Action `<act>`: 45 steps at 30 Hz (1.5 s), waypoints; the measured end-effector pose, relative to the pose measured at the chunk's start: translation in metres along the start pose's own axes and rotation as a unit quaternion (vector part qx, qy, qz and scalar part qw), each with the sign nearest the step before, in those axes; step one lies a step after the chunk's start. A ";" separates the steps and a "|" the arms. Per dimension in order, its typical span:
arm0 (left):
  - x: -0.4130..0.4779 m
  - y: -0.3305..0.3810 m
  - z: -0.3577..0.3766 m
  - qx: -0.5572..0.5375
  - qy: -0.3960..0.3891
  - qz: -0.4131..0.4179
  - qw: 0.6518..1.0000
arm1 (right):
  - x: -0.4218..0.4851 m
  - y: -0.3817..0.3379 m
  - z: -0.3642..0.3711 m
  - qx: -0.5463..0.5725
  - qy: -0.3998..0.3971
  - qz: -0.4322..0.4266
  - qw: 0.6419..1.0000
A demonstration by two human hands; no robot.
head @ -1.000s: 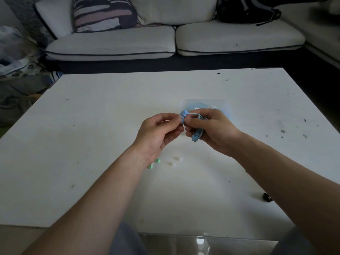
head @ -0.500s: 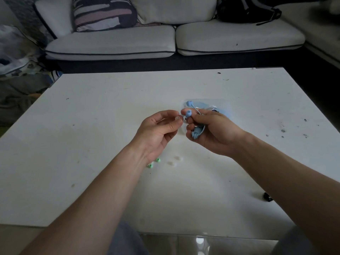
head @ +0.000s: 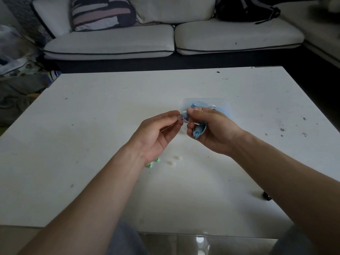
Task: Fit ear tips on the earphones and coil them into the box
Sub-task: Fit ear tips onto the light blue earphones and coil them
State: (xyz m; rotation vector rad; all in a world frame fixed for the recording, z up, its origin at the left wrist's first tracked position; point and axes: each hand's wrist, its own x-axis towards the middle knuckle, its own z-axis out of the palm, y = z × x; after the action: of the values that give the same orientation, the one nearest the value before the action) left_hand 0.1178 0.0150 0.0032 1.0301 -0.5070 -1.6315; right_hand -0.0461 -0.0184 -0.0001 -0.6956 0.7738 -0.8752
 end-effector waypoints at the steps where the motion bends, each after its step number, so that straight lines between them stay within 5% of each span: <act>1: 0.000 0.000 0.000 0.000 0.000 -0.002 1.000 | 0.000 0.000 0.000 -0.003 0.002 0.000 1.000; 45: 0.000 -0.004 0.001 0.045 -0.011 0.031 0.998 | -0.003 -0.004 -0.003 -0.135 -0.023 -0.058 0.989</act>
State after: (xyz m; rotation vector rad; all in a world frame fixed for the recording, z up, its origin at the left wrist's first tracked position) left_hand 0.1148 0.0165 0.0007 1.0528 -0.6258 -1.5778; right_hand -0.0515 -0.0180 0.0021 -1.0062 0.8247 -0.8646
